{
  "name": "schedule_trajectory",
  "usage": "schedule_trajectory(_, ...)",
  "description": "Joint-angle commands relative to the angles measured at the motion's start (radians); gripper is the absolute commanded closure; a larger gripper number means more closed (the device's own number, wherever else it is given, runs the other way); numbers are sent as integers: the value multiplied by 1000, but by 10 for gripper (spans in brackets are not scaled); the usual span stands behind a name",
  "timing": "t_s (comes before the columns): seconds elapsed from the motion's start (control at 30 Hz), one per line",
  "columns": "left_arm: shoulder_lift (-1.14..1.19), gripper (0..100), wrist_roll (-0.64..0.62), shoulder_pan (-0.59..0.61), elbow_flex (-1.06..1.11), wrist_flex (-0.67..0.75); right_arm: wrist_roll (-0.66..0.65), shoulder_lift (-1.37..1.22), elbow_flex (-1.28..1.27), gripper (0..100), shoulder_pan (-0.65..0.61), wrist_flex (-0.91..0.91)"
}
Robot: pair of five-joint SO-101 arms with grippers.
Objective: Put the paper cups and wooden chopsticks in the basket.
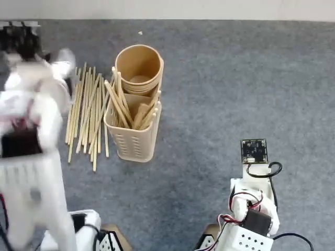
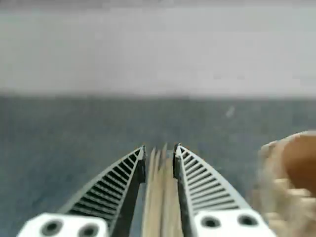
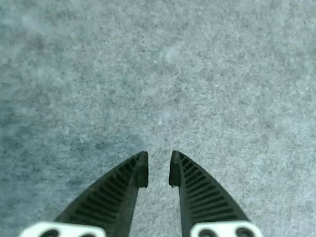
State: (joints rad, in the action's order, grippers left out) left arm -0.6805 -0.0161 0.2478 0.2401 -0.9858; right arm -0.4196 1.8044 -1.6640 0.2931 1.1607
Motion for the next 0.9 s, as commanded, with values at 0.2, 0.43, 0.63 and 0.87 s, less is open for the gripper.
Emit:
schedule_trajectory(0.2,928,892,365,91,-463,-374,-9,2,-156,910,15,1)
schedule_trajectory(0.43,1331,897,373,145,-822,-499,-9,2,-156,910,10,-1)
schedule_trajectory(0.63,1534,898,411,143,-1036,-569,-9,2,-156,910,12,-1)
schedule_trajectory(0.87,1650,899,411,145,-1147,-568,-9,2,-156,910,10,-1)
